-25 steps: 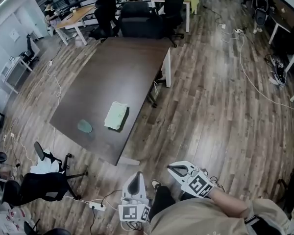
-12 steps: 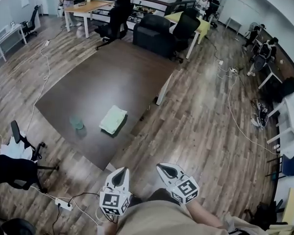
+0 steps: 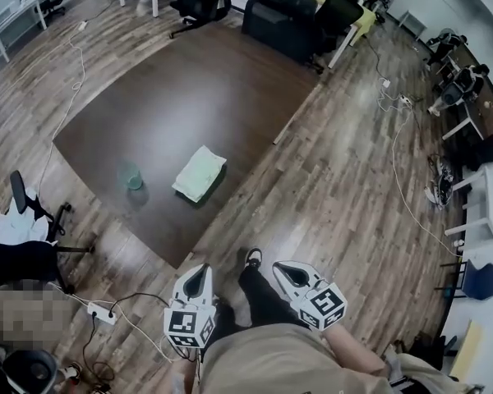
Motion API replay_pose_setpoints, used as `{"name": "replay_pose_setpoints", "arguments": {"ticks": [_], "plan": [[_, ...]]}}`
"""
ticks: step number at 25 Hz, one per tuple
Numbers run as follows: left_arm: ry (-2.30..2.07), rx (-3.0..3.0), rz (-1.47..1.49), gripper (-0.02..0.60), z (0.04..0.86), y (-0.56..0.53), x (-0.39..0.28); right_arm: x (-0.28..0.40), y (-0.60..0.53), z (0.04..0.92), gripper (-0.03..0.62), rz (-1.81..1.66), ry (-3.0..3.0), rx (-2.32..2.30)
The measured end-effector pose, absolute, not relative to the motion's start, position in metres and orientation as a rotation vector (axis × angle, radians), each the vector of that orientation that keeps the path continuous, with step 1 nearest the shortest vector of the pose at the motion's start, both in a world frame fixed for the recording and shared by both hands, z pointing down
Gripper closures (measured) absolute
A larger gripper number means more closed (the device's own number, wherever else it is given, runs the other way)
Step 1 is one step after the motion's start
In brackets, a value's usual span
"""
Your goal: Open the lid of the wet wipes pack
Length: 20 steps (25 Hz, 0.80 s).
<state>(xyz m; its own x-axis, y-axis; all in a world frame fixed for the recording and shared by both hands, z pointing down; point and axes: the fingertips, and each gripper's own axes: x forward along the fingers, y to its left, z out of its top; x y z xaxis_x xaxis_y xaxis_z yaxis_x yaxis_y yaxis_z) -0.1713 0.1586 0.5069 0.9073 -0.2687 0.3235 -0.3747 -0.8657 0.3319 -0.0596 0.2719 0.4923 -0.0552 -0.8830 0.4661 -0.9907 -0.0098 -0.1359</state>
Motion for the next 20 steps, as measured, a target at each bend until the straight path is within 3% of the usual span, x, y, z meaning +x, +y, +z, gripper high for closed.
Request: {"name": "replay_pose_setpoints", "arguments": {"ticks": [6,13,20], "plan": [[-0.471,2.692,0.4,0.572,0.495,0.139,-0.129,-0.017,0.235,0.498,0.58,0.694,-2.13,1.968],[-0.384,2.759,0.478,0.572,0.479,0.134,-0.025,0.06,0.182,0.498,0.58,0.633,-2.323,1.891],[-0.48,2.645,0.374,0.572,0.471,0.102,0.041,0.121,0.144,0.526,0.58,0.608,-2.434,1.713]]}}
